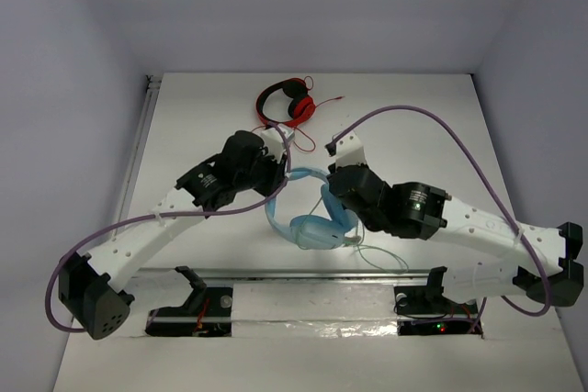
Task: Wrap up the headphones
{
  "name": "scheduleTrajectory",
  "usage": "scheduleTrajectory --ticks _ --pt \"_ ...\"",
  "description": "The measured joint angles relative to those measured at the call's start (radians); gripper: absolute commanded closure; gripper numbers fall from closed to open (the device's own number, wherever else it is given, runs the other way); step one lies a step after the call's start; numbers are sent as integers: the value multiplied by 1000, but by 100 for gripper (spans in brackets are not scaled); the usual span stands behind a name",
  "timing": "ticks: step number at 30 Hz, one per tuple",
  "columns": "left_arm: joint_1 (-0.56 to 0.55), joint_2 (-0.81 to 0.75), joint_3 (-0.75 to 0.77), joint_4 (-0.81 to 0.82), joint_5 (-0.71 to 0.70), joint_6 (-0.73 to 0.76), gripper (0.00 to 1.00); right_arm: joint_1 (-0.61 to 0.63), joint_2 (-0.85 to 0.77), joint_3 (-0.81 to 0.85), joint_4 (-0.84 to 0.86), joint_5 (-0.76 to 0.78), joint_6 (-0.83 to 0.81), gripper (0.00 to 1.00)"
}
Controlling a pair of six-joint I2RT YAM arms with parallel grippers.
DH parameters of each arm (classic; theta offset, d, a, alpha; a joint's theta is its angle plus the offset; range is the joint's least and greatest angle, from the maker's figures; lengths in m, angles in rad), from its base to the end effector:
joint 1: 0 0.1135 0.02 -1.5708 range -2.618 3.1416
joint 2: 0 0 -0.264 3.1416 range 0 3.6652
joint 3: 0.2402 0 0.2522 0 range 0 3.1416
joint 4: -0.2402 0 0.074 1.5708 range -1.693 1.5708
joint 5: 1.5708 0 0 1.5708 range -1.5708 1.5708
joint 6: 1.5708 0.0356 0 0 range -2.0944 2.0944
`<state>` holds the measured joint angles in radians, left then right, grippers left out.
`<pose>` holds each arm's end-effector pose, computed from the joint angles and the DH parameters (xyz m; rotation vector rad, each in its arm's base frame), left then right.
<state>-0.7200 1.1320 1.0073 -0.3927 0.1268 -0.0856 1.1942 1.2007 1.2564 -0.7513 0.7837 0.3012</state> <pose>0.1875 -0.1705 0.3275 0.7435 2.0112 -0.6136 0.1123 0.2157 0.3696 -0.5161 1.9758 0.0303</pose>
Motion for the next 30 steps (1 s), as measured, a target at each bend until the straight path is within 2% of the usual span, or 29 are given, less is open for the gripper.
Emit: scheduleTrajectory --ticks 2,6,10,17,22,27,30 --pt "0 -8 -1 0 29 3 100 0 9 0 4 9 -1 73" --pt "0 -37 -1 1 58 6 100 -13 3 -3 37 2 -3 70" --pt "8 -63 -1 14 87 5 100 -66 -58 -48 113 -71 -3 70" --pt "51 -132 -20 42 241 -1 100 -203 -163 -180 262 -231 14 66" --pt "87 -163 -20 79 304 -24 100 -260 -220 -296 376 -364 32 66" --pt "126 -164 -11 74 290 -43 100 -278 -262 -390 478 -433 70 66" --pt "141 -164 19 53 259 -51 100 -292 -290 -449 541 -463 97 73"
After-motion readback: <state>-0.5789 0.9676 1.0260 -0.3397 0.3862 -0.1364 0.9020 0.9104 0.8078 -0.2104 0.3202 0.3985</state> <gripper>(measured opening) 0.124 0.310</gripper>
